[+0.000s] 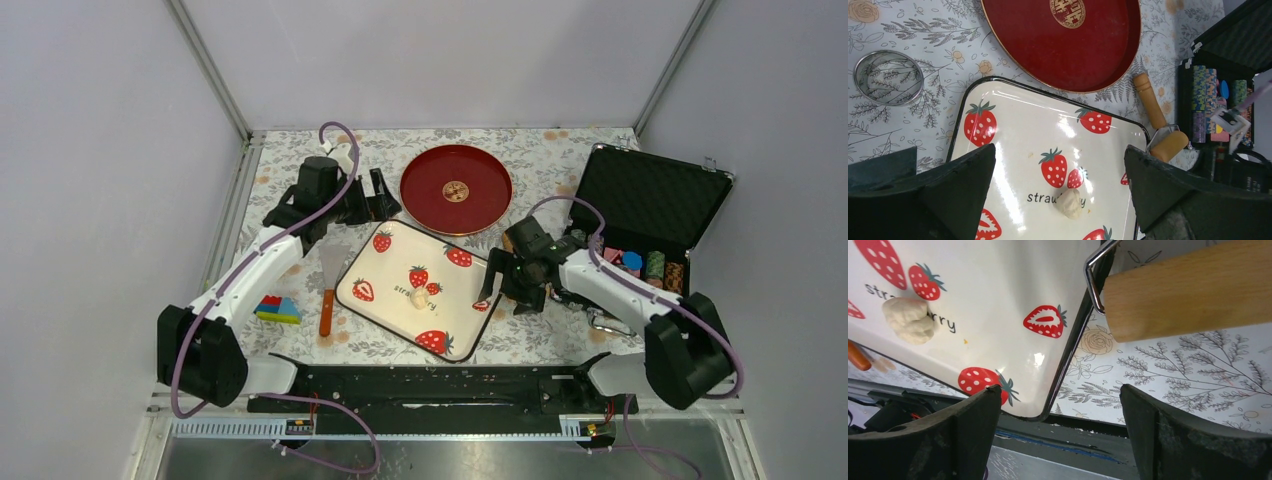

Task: Roll out the dumpling wrappers from the dough

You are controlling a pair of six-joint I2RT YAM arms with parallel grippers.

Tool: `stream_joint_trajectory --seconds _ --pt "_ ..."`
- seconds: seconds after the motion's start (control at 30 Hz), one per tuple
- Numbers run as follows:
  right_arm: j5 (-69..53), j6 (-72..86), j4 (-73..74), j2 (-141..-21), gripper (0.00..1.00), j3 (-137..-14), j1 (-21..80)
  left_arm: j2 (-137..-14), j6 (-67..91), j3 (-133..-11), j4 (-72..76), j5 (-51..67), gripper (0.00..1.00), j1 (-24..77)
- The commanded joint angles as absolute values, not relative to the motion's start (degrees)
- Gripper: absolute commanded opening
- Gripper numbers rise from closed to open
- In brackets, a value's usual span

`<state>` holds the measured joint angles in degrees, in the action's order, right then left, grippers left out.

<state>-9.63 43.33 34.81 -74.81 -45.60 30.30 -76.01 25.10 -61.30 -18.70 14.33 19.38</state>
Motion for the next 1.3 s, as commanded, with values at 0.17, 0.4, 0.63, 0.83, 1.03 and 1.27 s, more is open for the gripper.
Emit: stream_joint_trajectory --seconds 0.17,0.4,0.63,0.83,1.03,1.27 --pt "-7.84 46.32 33.53 -84.99 0.95 -51.74 35.87 -71.53 24.53 -60.11 -13.31 13.56 0.99 19.51" --pt "-9.85 48.55 30.20 -90.74 0.95 -54.10 38.83 -71.98 24.64 -60.30 -13.53 13.69 0.99 19.32" --pt "-11.48 49.46 27.49 -93.61 0.95 -56.59 41.51 -72.26 25.17 -60.26 -13.05 14.92 0.99 18.26" --pt "-12.43 49.93 25.85 -95.43 0.95 -57.42 42.26 -72.69 25.94 -60.27 -12.64 16.42 0.99 17.24" --pt "-8.26 48.82 28.90 -92.42 0.96 -57.57 42.27 -73.24 25.78 -60.45 -12.95 16.71 0.99 17.04" --pt "-6.76 48.86 29.62 -89.69 0.96 -55.85 42.25 -75.41 25.20 -61.53 -15.41 15.91 0.99 17.05"
